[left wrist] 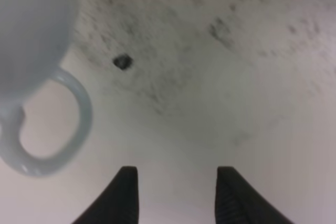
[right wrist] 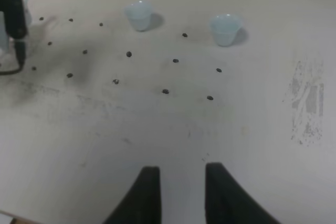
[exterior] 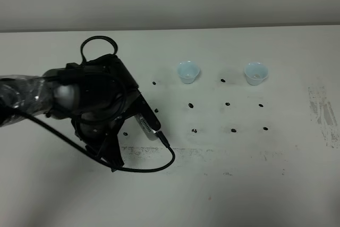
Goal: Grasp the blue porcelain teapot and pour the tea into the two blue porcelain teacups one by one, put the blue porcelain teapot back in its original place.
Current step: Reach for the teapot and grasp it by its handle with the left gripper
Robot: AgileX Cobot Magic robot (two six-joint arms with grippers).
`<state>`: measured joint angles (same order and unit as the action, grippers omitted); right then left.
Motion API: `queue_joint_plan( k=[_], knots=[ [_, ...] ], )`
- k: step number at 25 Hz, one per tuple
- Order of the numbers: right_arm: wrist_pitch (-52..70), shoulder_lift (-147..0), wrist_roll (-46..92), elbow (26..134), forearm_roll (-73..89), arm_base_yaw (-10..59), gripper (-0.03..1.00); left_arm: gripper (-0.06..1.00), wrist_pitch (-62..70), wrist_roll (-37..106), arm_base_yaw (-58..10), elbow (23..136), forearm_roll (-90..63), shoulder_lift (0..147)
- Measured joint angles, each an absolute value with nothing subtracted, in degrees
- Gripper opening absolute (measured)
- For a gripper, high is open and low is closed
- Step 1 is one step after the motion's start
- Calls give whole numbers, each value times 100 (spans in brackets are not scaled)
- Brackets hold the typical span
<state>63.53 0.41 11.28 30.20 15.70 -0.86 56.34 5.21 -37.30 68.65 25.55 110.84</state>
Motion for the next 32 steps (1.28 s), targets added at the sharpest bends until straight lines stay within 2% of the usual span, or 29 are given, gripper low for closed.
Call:
queue_joint_plan(
  k=[6,10,15,20,32],
  knots=[
    [6353,41,1128,3020,1570,-86,24,37,4398,540,-3375,5904,2491,10278],
    [6353,41,1128,3020,1604,-86,24,37,3782,593,-3238,5829,2485,10255],
    [6349,41,1128,3020,1696,-86,24,32,3233,998,-3238,5820,2485,10261],
    [6347,41,1128,3020,1892,-86,24,26,3167,1267,-3238,5820,2491,10261],
    [6342,41,1128,3020,1983,-86,24,26,3502,1260,-3091,5820,2629,10529]
  ],
)
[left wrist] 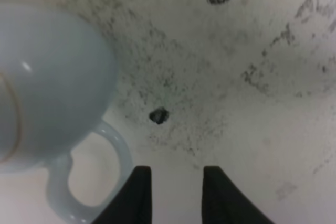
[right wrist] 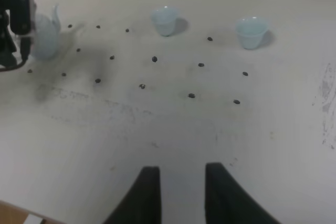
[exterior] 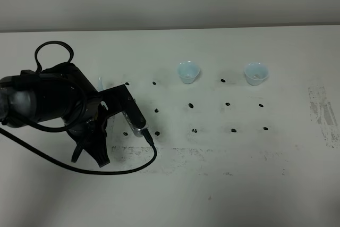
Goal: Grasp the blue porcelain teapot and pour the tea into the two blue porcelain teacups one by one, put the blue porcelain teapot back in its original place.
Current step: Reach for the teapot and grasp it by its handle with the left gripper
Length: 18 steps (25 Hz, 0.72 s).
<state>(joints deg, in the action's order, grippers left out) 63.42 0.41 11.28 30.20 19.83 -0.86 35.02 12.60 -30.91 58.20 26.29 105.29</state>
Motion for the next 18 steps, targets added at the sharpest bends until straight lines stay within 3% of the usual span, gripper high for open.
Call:
queue_joint_plan(
  k=[18],
  knots=[
    [6342,41,1128,3020,2036,-86,24,27,3612,257,-3084,5815,3266,10561]
  ],
)
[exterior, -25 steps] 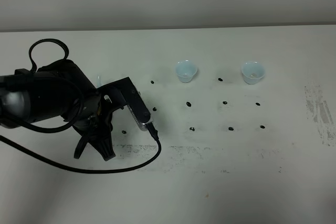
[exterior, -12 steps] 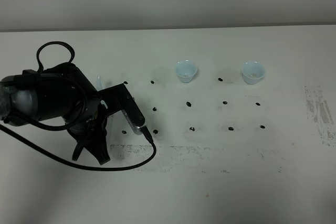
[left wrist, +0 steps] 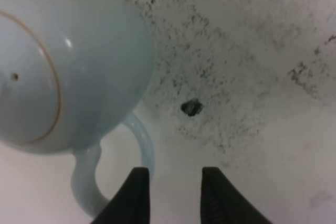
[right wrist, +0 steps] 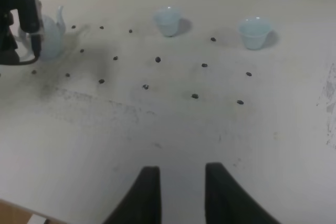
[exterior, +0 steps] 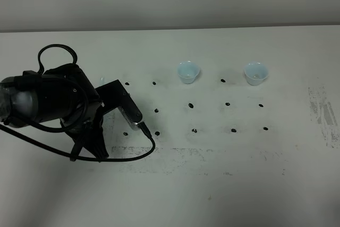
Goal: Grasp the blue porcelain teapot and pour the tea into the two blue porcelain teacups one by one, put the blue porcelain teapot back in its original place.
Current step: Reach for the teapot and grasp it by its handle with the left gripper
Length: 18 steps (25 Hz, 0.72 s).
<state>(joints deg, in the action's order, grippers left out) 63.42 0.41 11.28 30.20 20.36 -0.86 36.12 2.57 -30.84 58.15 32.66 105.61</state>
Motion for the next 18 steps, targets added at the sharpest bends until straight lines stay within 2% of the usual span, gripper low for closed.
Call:
queue_joint_plan(
  k=[18],
  knots=[
    [6342,41,1128,3020,2036,-86,24,27,4269,-1307,-3084,5815,4120,10561]
  ],
)
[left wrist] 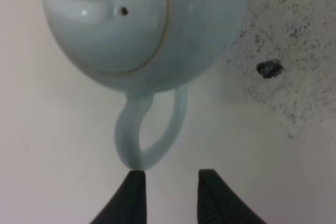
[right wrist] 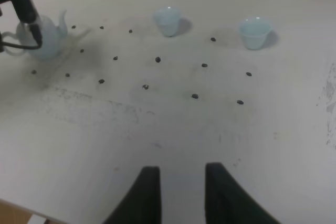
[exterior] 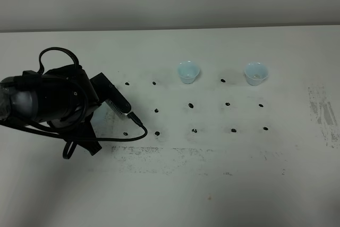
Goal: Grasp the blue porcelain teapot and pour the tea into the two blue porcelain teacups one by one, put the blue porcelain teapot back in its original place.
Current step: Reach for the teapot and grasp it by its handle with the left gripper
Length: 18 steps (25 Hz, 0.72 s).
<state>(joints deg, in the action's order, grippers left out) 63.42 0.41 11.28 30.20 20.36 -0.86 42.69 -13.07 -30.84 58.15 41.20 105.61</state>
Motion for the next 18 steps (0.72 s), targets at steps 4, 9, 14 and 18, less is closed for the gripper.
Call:
queue_joint_plan(
  k=[4,9,14,18],
  knots=[
    [6342,41,1128,3020,2036,-86,24,27,4305,-1394,-3084,5815,4115,10561],
    [6342,41,1128,3020,2036,-86,24,27,4346,-1139,-3142,5815,3900,10561],
    [6342,41,1128,3020,2036,-86,24,27,4170,-540,-3208,5815,3709,10561],
    [6342,41,1128,3020,2036,-86,24,27,4115,-498,-3199,5815,3765,10561]
  ],
)
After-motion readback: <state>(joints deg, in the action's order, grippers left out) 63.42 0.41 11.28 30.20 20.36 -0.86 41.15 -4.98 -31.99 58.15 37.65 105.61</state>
